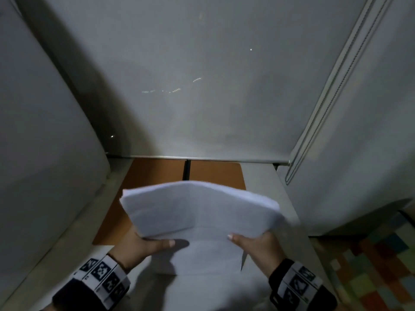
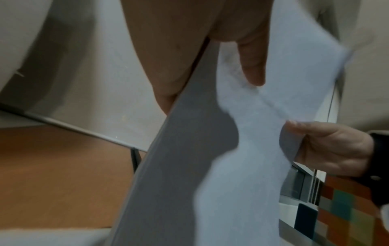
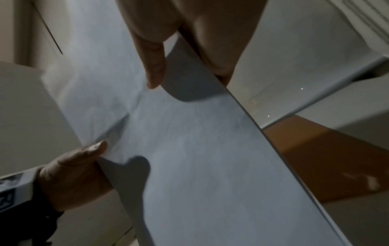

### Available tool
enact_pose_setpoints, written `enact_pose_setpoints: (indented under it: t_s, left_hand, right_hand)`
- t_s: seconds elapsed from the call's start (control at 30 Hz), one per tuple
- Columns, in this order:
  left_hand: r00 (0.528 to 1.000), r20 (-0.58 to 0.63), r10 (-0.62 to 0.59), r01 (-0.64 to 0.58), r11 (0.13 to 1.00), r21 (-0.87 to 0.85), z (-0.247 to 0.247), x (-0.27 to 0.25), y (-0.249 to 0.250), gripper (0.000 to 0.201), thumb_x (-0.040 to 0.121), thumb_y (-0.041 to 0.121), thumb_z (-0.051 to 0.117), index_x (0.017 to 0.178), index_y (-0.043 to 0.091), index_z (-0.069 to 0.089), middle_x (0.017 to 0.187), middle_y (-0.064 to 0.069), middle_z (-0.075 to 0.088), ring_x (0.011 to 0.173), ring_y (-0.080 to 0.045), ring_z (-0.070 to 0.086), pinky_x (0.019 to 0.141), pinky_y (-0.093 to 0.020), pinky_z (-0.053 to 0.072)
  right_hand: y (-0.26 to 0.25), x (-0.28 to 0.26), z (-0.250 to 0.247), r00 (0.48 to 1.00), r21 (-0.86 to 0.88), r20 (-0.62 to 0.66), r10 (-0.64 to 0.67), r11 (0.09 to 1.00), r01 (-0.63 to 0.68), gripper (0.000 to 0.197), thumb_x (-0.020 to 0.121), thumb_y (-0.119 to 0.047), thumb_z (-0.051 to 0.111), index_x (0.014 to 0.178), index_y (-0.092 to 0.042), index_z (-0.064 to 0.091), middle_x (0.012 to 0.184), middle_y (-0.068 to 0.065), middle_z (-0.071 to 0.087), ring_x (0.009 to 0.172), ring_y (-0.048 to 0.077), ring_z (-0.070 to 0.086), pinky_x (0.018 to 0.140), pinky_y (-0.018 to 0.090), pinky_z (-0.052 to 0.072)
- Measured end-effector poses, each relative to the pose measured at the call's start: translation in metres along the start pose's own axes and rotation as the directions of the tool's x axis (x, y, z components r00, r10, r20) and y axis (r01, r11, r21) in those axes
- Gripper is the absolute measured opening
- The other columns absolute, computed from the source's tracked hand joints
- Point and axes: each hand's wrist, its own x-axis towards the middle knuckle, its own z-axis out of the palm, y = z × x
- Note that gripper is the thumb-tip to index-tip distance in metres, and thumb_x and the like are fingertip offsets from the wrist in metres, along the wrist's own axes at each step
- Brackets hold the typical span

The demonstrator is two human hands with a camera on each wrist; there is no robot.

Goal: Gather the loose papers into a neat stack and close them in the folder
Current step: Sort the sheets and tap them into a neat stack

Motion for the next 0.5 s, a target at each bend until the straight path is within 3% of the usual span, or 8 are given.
enact_pose_setpoints:
  t_s: [0.03, 0.1, 0.2, 0.27, 0.3, 0.37, 0.43, 0.5]
  left_hand:
    - [1.000, 0.005, 0.007, -0.007, 1.000, -0.001, 0.000, 0.000, 0.002, 0.094, 0.002, 0.048, 0.091, 0.090, 0.025, 0.066, 0.079, 0.016, 0.077, 0.077, 0.000, 0.070, 0.057, -0.015, 0.058]
    - [0.999, 0.009, 0.031, -0.030, 0.999, -0.016, 0.002, -0.001, 0.004, 0.095, 0.003, 0.049, 0.090, 0.091, 0.025, 0.065, 0.078, 0.020, 0.076, 0.076, 0.005, 0.070, 0.056, -0.011, 0.056]
    - [0.999, -0.002, 0.043, -0.043, 0.998, -0.048, 0.005, -0.002, 0.004, 0.093, 0.002, 0.052, 0.089, 0.086, 0.019, 0.066, 0.072, 0.015, 0.077, 0.068, 0.004, 0.070, 0.052, -0.010, 0.055]
    - [0.999, -0.019, 0.050, -0.051, 0.998, -0.047, 0.004, -0.003, 0.000, 0.091, 0.003, 0.055, 0.088, 0.083, 0.018, 0.066, 0.071, 0.012, 0.077, 0.067, 0.002, 0.070, 0.052, -0.011, 0.056]
    - [0.998, -0.024, 0.053, -0.055, 0.998, -0.043, 0.004, -0.003, -0.001, 0.089, 0.004, 0.055, 0.088, 0.082, 0.019, 0.067, 0.072, 0.012, 0.077, 0.067, 0.002, 0.070, 0.053, -0.012, 0.056]
    - [0.998, -0.040, 0.055, -0.057, 0.997, -0.049, 0.003, -0.002, -0.005, 0.082, 0.005, 0.057, 0.087, 0.078, 0.025, 0.071, 0.073, 0.012, 0.077, 0.068, 0.002, 0.070, 0.055, -0.012, 0.057]
    - [0.997, -0.035, 0.062, -0.064, 0.996, -0.057, 0.003, -0.002, -0.006, 0.067, 0.007, 0.056, 0.088, 0.068, 0.030, 0.078, 0.073, 0.015, 0.077, 0.070, 0.002, 0.070, 0.057, -0.011, 0.056]
    - [0.998, -0.032, 0.063, -0.064, 0.996, -0.057, 0.003, -0.001, -0.006, 0.057, 0.011, 0.044, 0.093, 0.065, 0.037, 0.078, 0.072, 0.017, 0.077, 0.071, -0.001, 0.070, 0.059, -0.010, 0.056]
  right_hand:
    - [-0.008, 0.000, -0.001, 0.999, -0.021, 0.012, -0.048, 0.999, 0.048, 0.041, 0.053, -0.012, 0.087, 0.089, -0.015, 0.067, 0.076, -0.013, 0.068, 0.073, 0.003, 0.066, 0.058, 0.007, 0.051]
    - [-0.019, -0.002, 0.000, 0.992, -0.032, 0.028, -0.122, 0.992, 0.123, 0.046, 0.059, -0.010, 0.083, 0.100, -0.016, 0.063, 0.074, -0.014, 0.073, 0.075, -0.003, 0.067, 0.063, 0.010, 0.051]
    - [-0.035, -0.007, 0.000, 0.973, -0.037, 0.003, -0.231, 0.972, 0.231, 0.046, 0.044, -0.043, 0.087, 0.085, -0.030, 0.069, 0.079, -0.014, 0.074, 0.086, 0.004, 0.068, 0.071, 0.020, 0.056]
    - [-0.051, -0.010, -0.003, 0.955, -0.005, -0.003, -0.298, 0.955, 0.298, 0.022, 0.055, -0.028, 0.084, 0.072, -0.035, 0.071, 0.075, -0.020, 0.074, 0.085, 0.006, 0.069, 0.069, 0.020, 0.057]
    - [-0.061, -0.012, -0.005, 0.929, -0.014, 0.003, -0.371, 0.929, 0.371, 0.027, 0.062, -0.014, 0.081, 0.072, -0.036, 0.069, 0.077, -0.027, 0.072, 0.085, 0.002, 0.068, 0.068, 0.016, 0.056]
    - [-0.081, -0.017, -0.007, 0.832, -0.112, 0.014, -0.554, 0.826, 0.552, 0.053, 0.068, -0.001, 0.075, 0.095, -0.043, 0.057, 0.090, -0.046, 0.061, 0.092, -0.016, 0.060, 0.076, 0.003, 0.047]
    - [-0.095, -0.021, -0.006, 0.722, -0.227, 0.014, -0.691, 0.701, 0.676, 0.068, 0.070, -0.001, 0.072, 0.111, -0.046, 0.043, 0.097, -0.055, 0.052, 0.097, -0.023, 0.053, 0.084, -0.004, 0.038]
    - [-0.102, -0.024, -0.005, 0.636, -0.344, 0.080, -0.767, 0.578, 0.740, 0.055, 0.074, -0.011, 0.068, 0.115, -0.044, 0.049, 0.101, -0.055, 0.050, 0.101, -0.028, 0.048, 0.088, -0.007, 0.033]
